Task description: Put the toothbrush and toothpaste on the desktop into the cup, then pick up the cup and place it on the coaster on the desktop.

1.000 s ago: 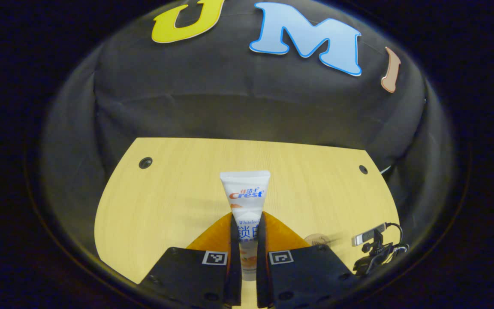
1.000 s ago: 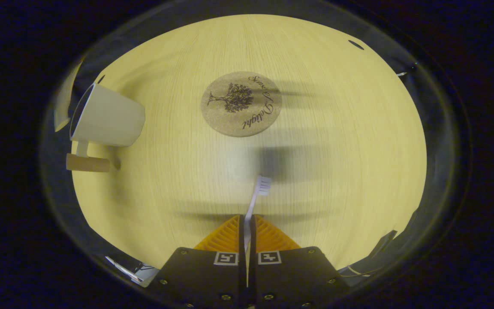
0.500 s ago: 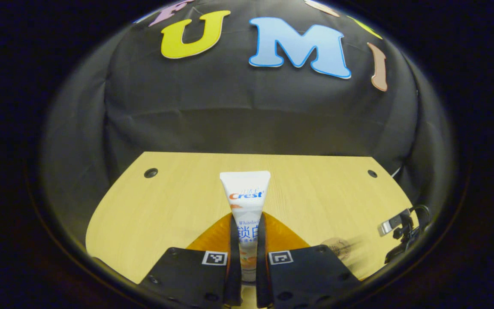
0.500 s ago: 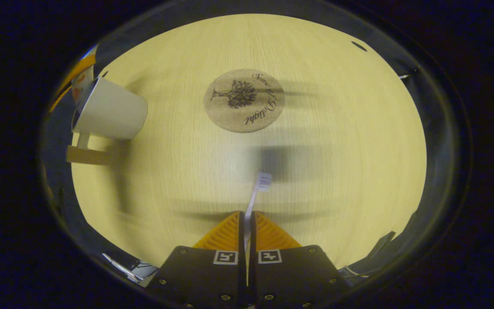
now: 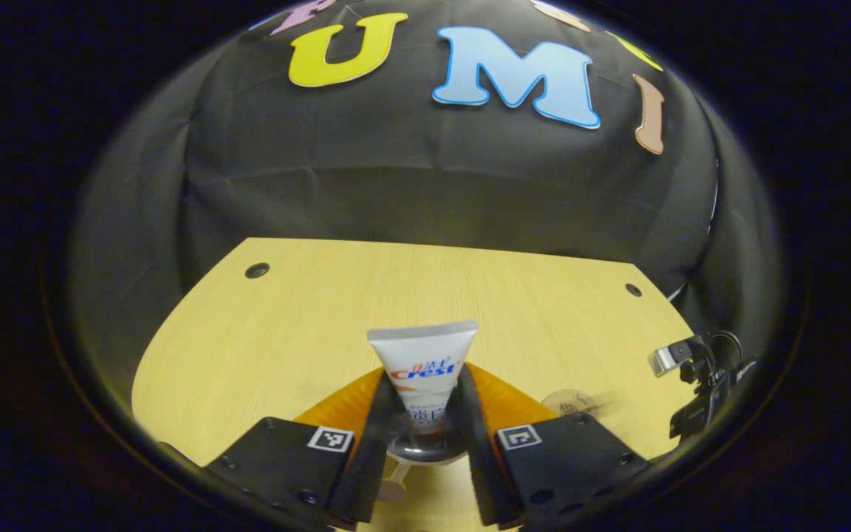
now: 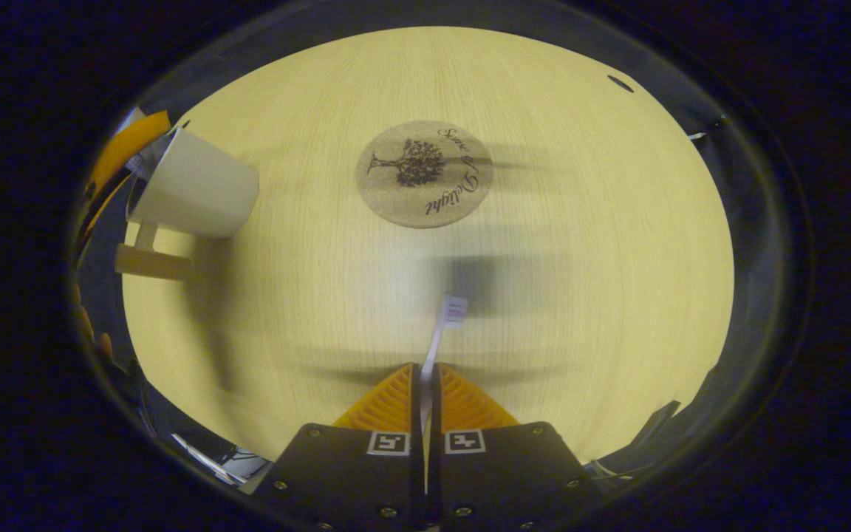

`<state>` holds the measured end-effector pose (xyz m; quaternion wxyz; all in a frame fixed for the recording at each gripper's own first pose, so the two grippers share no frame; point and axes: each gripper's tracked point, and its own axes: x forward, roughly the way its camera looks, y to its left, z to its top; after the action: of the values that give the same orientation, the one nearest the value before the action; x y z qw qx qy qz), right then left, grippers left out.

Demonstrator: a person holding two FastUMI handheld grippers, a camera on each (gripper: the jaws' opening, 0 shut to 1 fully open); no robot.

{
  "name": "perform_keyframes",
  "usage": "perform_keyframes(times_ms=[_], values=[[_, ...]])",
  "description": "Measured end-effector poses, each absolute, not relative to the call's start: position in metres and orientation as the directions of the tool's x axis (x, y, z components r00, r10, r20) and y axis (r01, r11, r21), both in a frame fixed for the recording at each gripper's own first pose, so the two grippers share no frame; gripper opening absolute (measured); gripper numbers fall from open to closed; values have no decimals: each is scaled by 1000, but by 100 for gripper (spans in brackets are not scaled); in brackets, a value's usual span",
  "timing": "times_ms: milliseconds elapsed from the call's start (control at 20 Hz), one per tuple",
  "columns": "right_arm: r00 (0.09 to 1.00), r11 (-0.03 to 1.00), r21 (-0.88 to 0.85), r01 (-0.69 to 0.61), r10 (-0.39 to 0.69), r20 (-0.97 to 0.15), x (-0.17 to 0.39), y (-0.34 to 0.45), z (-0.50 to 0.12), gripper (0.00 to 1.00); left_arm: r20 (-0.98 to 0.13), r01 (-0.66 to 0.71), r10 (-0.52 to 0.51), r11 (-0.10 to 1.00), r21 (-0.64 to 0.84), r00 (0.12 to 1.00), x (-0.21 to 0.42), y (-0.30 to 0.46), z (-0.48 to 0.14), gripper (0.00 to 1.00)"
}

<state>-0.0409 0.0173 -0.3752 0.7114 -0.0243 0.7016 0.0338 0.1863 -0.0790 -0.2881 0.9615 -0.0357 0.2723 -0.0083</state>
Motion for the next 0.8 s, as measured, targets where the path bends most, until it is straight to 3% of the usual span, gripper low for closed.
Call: perform_keyframes(times_ms=[50,100,250,500,800], values=[[15,997,13,-81,14,-1000,-42,18,-375,3,-516,-5,-29,998,-64,856,184,-75,-285,70],[19,997,11,-80,13,-1000,-42,17,-374,3,-509,0,-29,998,-57,860,183,-75,-282,67],[41,995,18,-95,22,-999,-42,18,-374,2,-491,21,-44,998,-52,870,176,-77,-270,73],[30,997,81,-15,81,-996,-46,27,-368,2,-450,53,-77,996,-65,890,160,-74,-251,68],[228,983,172,61,154,-961,15,52,-311,2,-417,47,-75,996,-78,906,133,-58,-225,68]])
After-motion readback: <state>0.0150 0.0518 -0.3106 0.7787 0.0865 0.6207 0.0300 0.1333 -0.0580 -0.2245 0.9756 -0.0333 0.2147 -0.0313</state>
